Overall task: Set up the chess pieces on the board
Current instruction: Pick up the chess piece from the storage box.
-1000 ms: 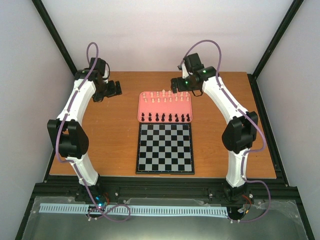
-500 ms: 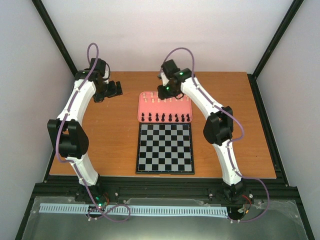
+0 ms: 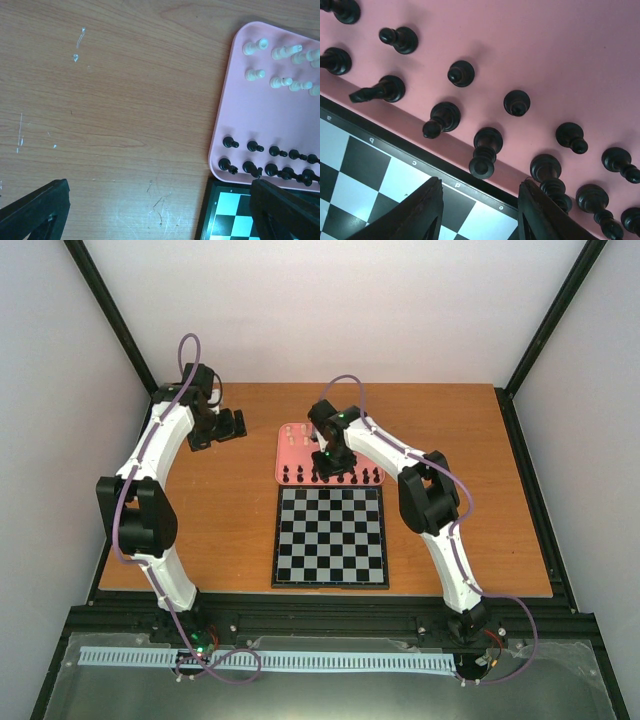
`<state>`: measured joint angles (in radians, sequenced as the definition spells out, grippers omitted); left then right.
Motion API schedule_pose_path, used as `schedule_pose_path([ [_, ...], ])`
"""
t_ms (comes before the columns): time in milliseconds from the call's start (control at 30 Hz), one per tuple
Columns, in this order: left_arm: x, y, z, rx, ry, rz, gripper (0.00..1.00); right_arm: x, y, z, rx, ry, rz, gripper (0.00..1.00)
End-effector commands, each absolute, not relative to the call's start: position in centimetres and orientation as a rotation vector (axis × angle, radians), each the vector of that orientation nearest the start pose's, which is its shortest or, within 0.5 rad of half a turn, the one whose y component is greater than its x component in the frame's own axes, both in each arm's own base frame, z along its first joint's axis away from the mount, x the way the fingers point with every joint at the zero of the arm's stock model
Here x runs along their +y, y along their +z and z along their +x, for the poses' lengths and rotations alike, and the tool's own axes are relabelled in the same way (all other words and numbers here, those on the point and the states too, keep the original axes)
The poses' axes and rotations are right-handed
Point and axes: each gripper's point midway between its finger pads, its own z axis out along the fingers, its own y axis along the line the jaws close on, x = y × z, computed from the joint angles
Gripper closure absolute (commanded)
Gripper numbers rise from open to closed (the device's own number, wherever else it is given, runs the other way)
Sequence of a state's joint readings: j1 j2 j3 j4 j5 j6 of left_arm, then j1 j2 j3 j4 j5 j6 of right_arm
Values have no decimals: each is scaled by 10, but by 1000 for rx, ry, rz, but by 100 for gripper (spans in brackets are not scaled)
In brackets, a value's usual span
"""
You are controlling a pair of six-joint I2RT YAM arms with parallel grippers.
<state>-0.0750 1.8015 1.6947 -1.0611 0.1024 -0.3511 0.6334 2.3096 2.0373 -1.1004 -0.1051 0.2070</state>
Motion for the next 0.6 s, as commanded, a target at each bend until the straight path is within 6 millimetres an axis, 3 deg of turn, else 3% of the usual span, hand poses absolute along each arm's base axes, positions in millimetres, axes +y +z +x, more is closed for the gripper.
schedule_pose_path([
  [0, -51, 197, 426, 2679, -280, -349, 0, 316, 90, 402, 2837, 304, -608, 58],
  [567, -51, 192, 432, 2692, -275, -354, 0, 318, 76, 406, 2862, 291, -622, 64],
])
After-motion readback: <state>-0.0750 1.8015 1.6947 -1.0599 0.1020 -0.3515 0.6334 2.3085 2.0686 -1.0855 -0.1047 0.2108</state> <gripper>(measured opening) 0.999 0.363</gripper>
